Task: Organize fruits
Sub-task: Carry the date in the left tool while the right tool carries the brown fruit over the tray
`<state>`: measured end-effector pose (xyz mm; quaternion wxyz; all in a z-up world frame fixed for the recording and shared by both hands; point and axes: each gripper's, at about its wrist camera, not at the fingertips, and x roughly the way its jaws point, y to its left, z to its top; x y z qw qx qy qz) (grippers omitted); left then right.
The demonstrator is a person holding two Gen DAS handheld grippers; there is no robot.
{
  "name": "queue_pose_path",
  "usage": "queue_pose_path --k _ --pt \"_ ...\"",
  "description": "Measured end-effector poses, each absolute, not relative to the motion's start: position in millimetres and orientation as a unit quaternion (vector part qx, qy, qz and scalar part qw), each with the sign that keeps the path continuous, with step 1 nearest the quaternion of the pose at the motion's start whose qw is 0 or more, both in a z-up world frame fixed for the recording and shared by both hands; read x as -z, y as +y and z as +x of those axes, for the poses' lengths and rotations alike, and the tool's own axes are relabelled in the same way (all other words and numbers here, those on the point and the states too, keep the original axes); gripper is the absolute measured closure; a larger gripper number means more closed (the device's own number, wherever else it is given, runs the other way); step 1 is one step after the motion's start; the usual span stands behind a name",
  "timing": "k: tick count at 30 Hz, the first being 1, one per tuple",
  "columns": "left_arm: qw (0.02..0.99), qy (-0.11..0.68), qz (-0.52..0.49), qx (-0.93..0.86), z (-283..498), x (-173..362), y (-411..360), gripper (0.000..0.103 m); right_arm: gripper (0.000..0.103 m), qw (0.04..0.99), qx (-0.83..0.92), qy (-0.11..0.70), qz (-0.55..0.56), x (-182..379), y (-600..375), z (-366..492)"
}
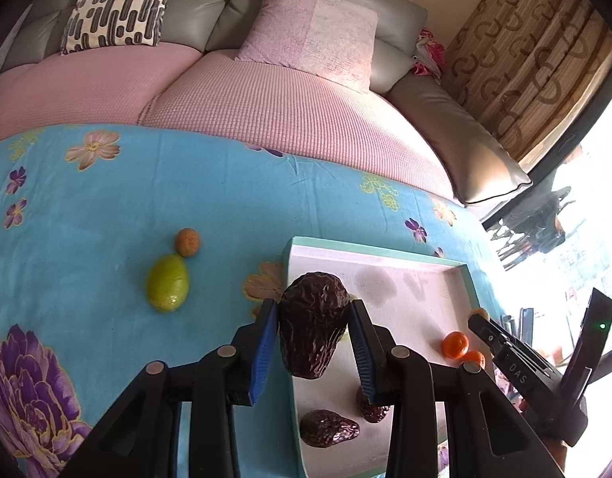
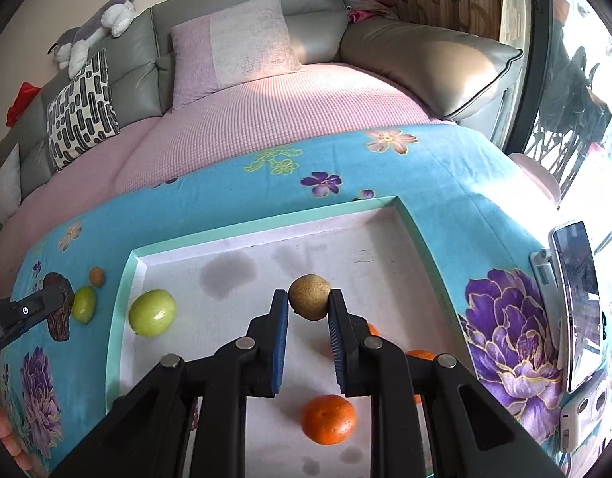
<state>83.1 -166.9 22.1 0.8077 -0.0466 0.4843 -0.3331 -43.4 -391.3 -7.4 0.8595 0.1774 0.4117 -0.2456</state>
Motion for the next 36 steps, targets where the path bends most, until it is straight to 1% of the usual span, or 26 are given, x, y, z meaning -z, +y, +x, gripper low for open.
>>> queue_pose_path --k 7,16,26,36 --pt "0.8 0.487 -0.003 0.349 65.6 -19.4 -211.9 0.065 0.082 0.855 0.276 0.398 0.185 9.8 -421.0 -52.3" --pt "0.796 0.49 0.049 0.352 52.0 -8.5 -253.3 0.065 0.082 0.85 0.288 0.401 0.183 19.6 -436.2 -50.3" --pt "0.789 0.502 0.088 0.343 44.7 13.7 -279.1 0.065 0.082 0.842 0.274 0.424 0.191 41.1 -443.8 -42.3" --pt "0.783 0.516 0.11 0.33 39.8 31.8 -288.8 0.064 0.082 0.833 0.258 0.447 0.198 59.3 -442.1 -35.2"
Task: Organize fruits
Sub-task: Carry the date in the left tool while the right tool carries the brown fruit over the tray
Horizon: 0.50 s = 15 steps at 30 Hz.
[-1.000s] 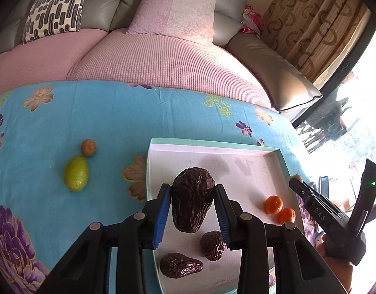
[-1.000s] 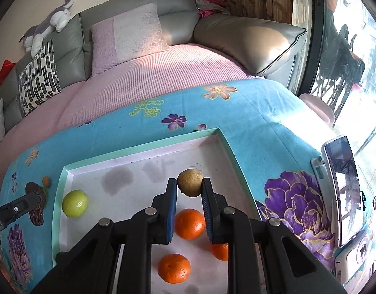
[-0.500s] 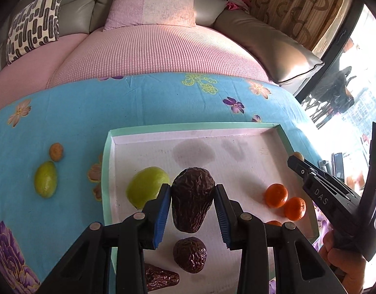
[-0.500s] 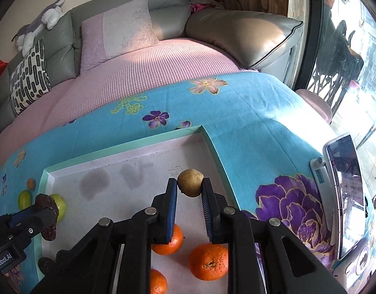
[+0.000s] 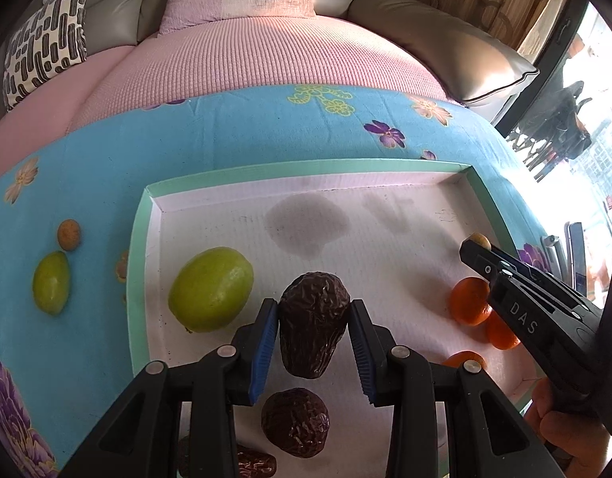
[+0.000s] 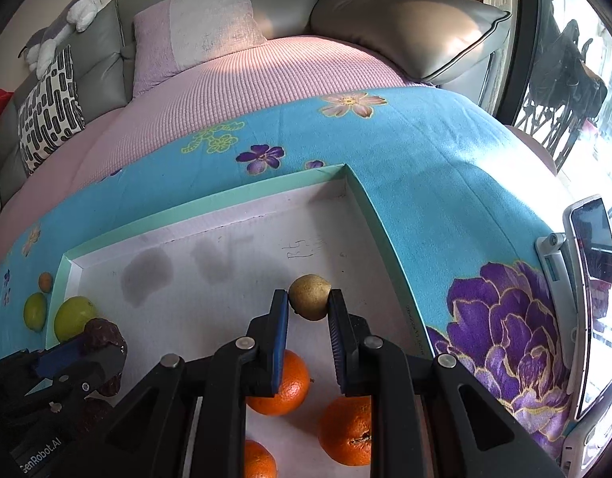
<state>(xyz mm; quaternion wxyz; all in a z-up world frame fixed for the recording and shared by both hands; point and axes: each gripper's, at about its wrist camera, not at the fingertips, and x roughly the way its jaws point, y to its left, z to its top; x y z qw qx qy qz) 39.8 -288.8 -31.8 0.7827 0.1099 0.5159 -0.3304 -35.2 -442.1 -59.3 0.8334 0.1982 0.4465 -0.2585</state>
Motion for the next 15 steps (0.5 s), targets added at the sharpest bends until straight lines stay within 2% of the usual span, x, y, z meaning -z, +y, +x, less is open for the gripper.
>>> queue_pose_path --k 15 --pt "0.782 0.523 0.111 0.321 41.2 36.2 -290.5 0.064 0.082 0.832 0.252 0.453 0.196 59.3 -442.8 -35.3"
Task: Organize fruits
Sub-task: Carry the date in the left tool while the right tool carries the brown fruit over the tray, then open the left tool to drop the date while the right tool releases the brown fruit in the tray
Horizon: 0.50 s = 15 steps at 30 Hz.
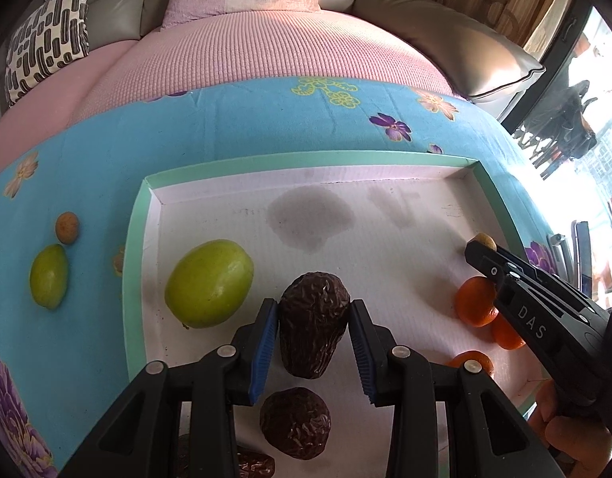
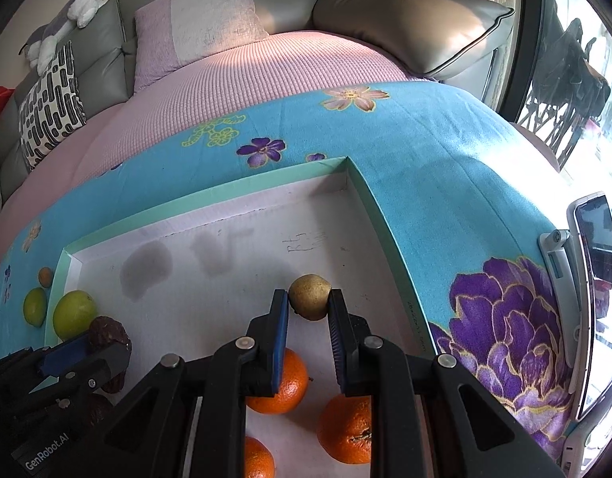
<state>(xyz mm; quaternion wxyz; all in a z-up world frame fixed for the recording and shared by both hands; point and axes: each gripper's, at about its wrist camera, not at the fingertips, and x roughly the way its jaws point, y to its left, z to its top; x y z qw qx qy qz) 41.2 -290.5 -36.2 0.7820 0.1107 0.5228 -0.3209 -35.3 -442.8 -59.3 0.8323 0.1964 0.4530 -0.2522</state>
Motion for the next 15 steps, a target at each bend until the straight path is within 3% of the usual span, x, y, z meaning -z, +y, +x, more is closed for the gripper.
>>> queue_pose_path --k 4,7,15 --pt "0.784 0.521 0.11 0.319 41.1 32.4 -288.5 0.064 0.081 0.83 0.254 0.461 0.183 54.2 -440.1 -36.0" --pt "0.786 0.517 0.109 0.321 40.3 27.0 -285.9 0.063 0.068 0.833 0.256 0.459 0.172 46.5 -436.9 -37.8" --pt "0.796 0.498 0.097 0.33 34.8 5.7 -275.0 0.062 0.068 0.839 0.262 0.45 0.156 21.1 -426.5 -47.2"
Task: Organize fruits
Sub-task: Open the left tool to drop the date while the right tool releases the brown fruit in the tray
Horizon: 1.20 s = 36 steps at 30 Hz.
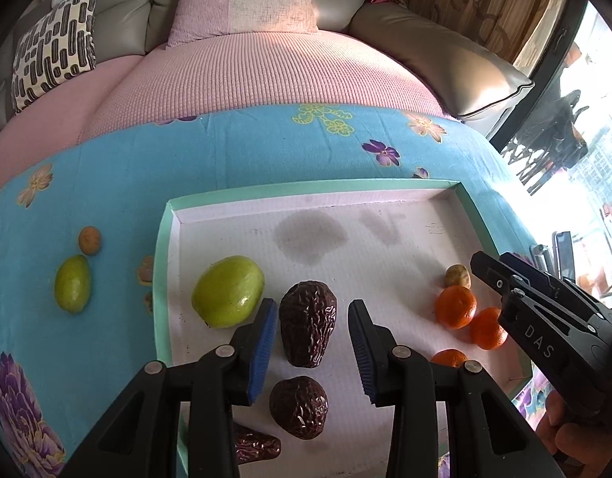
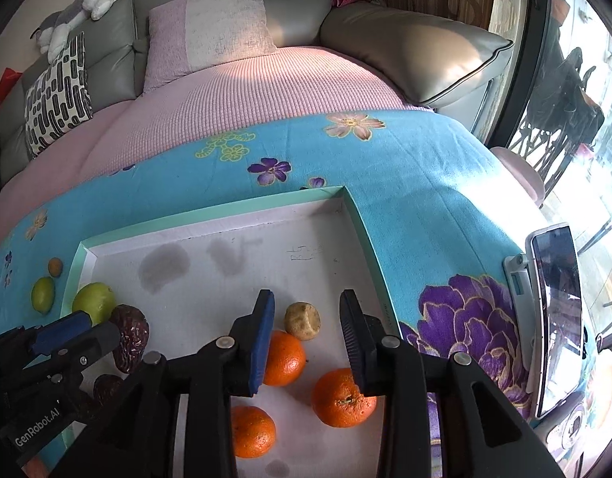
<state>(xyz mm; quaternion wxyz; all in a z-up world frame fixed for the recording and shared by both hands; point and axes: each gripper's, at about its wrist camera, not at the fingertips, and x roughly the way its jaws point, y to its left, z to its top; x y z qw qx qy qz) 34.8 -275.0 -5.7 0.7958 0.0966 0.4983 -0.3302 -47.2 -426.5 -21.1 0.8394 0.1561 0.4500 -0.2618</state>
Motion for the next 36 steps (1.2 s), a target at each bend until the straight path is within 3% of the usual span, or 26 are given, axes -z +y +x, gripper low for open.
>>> queue_pose_path --k 10,17,19,20,21,27,28,30,36 --pt "0.817 0.482 0.074 0.307 41.8 -10.6 -245.8 0.058 0.068 0.843 0.255 0.454 0.137 7.3 -403.5 -58.8" --pt "0.829 0.486 0.06 0.271 52.5 -7.6 -229.5 0.045 0.068 0.844 0.248 0.455 0.139 9.0 -402.2 -55.2" --pt "0.836 0.483 0.056 0.254 55.6 -6.8 -224.4 0.032 0.056 0.841 0.249 0.46 0.142 11.8 -403.5 -53.8" --pt "0.84 0.481 0.056 0.245 57.3 -6.5 -222.0 0.024 0.038 0.84 0.248 0.461 0.142 13.0 -404.4 -53.2" --pt "0.843 0.479 0.056 0.238 59.1 -6.1 -219.6 0.02 0.03 0.84 0.247 0.462 0.14 14.0 -404.1 -52.6" --pt "0.856 0.475 0.053 0.2 68.6 0.1 -206.7 0.005 0.024 0.844 0.234 0.467 0.125 16.7 -397.5 -46.8" --pt "0.857 0.474 0.052 0.194 69.8 0.8 -204.6 0.004 0.023 0.845 0.232 0.467 0.122 16.7 -396.0 -45.9" --pt "0.861 0.473 0.052 0.182 72.5 2.5 -201.8 0.003 0.012 0.848 0.228 0.465 0.116 16.5 -393.3 -44.8" --pt "0.867 0.467 0.051 0.165 78.8 2.1 -190.3 0.0 0.01 0.853 0.233 0.453 0.117 14.8 -389.9 -42.6"
